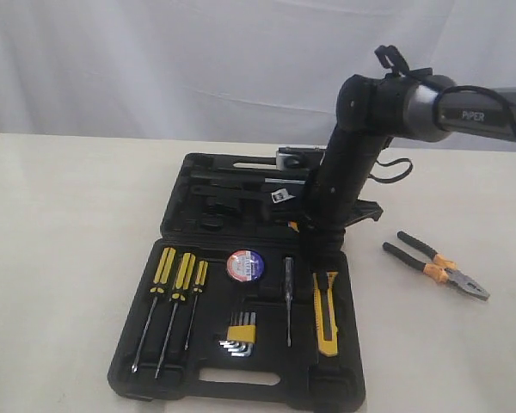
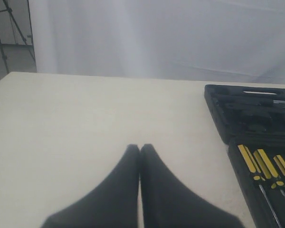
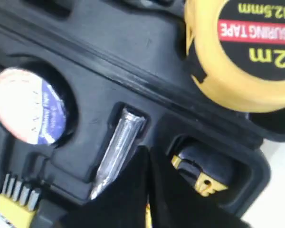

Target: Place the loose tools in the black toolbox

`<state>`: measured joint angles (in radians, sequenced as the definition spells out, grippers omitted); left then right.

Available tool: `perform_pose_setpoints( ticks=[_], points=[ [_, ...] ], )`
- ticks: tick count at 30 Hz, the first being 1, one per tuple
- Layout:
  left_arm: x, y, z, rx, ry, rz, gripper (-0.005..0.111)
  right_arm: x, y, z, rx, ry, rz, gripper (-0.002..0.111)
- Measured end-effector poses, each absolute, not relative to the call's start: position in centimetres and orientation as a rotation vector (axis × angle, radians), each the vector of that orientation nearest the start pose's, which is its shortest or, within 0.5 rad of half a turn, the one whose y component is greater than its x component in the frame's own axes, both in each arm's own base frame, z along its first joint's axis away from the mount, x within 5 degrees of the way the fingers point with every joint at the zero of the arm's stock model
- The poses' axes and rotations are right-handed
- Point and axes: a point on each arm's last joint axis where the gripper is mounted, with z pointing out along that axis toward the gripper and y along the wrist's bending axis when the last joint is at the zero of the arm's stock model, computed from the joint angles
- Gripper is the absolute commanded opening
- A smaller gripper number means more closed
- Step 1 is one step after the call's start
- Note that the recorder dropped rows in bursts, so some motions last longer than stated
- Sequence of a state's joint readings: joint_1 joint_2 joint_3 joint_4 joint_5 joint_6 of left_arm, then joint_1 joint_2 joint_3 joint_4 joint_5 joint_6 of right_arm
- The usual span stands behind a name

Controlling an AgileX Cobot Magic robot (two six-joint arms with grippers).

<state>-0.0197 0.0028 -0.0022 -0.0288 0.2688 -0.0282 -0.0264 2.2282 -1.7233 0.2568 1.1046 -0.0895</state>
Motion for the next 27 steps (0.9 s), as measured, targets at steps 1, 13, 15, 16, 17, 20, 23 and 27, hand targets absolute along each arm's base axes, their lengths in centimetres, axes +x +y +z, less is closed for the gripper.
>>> perform_pose_setpoints(
  ticks=[1, 13, 15, 16, 17, 20, 23, 27],
  points=[
    [5.5, -0.2, 18.9, -0.026, 1.753, -0.062, 0.000, 44.6, 0.9, 16.2, 0.068, 3.038, 0.349, -0.001],
    [5.5, -0.2, 18.9, -0.026, 1.753, -0.062, 0.000, 44.5, 0.3, 19.6, 0.127, 2.932, 0.244, 0.042],
    [5.5, -0.2, 18.9, -0.026, 1.753, -0.062, 0.000, 44.9, 0.1, 19.7, 0.198, 2.896, 0.245, 0.062],
    [5.5, -0.2, 18.9, -0.026, 1.753, -0.062, 0.000, 45.0, -0.1, 19.8, 0.244, 2.873, 0.247, 0.062],
    [5.5, -0.2, 18.9, -0.025, 1.753, -0.060, 0.000, 45.1, -0.3, 19.8, 0.259, 2.860, 0.246, 0.061],
    [5.5, -0.2, 18.9, -0.025, 1.753, -0.060, 0.000, 45.4, -1.0, 19.9, 0.302, 2.824, 0.234, 0.059],
    [5.5, -0.2, 18.9, -0.025, 1.753, -0.060, 0.000, 45.8, -1.9, 19.6, 0.321, 2.787, 0.215, 0.059],
    [5.5, -0.2, 18.9, -0.025, 1.753, -0.060, 0.000, 46.5, -2.4, 18.3, 0.320, 2.791, 0.205, 0.059]
  ],
)
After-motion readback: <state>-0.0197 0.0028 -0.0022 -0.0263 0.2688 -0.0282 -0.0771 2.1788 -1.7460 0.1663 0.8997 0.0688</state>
